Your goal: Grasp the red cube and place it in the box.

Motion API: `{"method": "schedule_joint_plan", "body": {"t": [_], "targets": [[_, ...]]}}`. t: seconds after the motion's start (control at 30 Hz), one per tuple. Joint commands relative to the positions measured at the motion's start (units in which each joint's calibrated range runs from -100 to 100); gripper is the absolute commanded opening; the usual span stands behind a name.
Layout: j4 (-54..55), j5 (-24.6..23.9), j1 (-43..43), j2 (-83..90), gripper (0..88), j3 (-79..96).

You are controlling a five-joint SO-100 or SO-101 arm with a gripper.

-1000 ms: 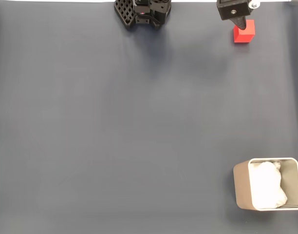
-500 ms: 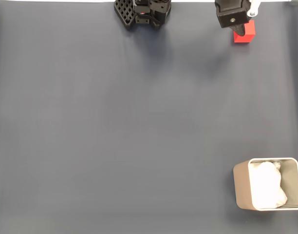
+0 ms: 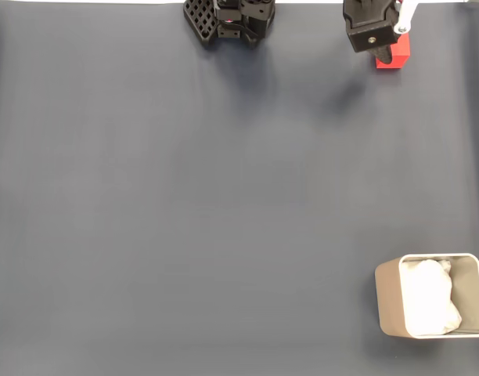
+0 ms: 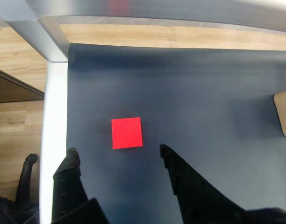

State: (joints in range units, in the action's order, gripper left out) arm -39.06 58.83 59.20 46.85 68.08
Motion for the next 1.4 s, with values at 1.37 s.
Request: {"method": "schedule_joint_plan", "body": {"t": [1.37], "targets": [[17.1,-1.2,2.3,-13.6,44.0,0.7]]}}
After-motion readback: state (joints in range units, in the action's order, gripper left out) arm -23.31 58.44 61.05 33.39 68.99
